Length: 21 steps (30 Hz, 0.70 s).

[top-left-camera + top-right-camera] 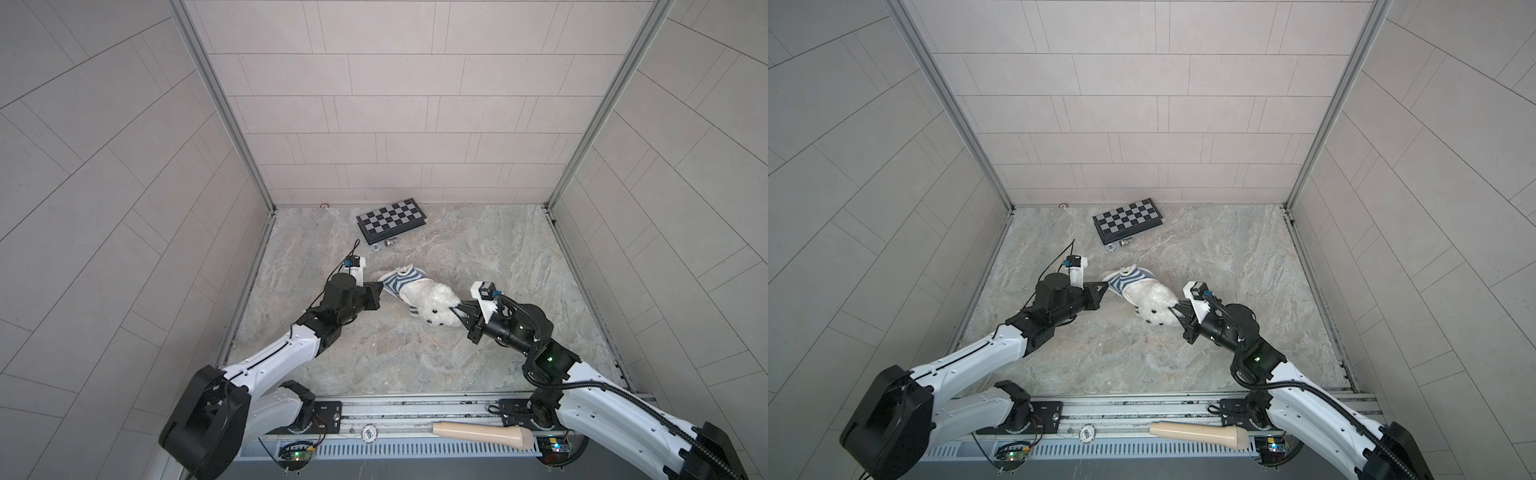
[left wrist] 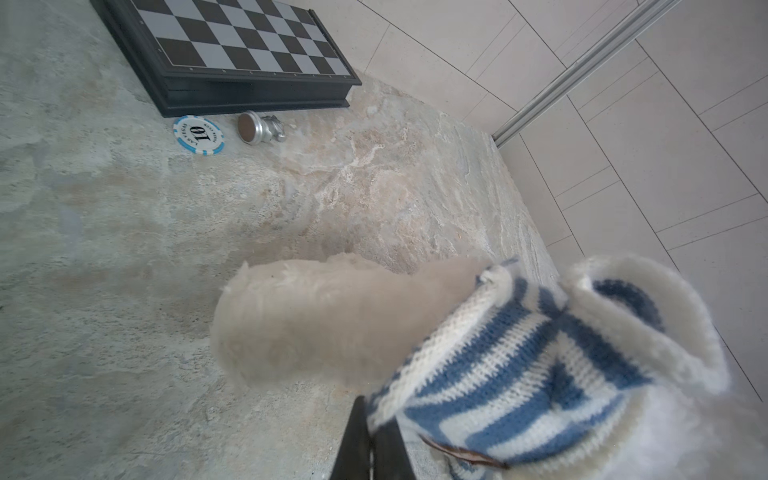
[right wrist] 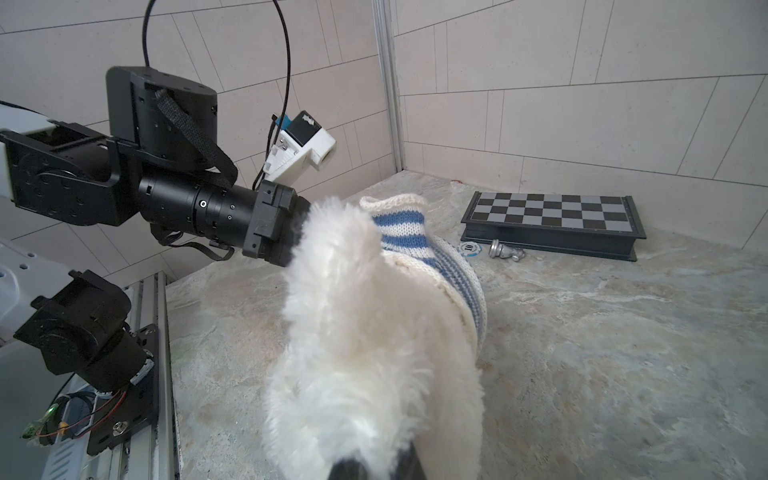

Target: Dress the teddy bear

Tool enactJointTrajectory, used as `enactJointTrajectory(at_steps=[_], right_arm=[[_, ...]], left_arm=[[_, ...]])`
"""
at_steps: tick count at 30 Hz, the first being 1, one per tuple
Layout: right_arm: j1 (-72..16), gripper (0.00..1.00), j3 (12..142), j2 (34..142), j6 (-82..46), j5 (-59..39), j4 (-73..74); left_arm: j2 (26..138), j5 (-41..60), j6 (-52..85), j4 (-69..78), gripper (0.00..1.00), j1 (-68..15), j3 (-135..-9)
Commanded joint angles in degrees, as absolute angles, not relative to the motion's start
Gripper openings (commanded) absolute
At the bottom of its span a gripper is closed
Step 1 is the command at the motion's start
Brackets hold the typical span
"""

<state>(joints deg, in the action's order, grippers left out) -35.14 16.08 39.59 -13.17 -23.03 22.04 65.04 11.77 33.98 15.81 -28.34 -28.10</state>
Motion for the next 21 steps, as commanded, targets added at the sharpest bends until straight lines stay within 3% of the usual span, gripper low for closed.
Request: enactJointTrajectory(at_steps=[1,13,21], right_arm=[[-34.94,0.0,16.08,37.55,-14.59,-20.54,25.44],[-34.97,0.0,16.87,41.47,-15.64,-23.53,28.96],[-34.98,0.0,17.88,40.45,-8.58,-33.87,25.65]], left_arm=[[64.93,4.92,35.26,14.13,0.0,-25.75,-26.44],[67.86,22.38,29.44,20.0,0.0,-31.4,-26.84],[59.9,18.65,28.81,9.6,0.08,-31.73,-25.82]])
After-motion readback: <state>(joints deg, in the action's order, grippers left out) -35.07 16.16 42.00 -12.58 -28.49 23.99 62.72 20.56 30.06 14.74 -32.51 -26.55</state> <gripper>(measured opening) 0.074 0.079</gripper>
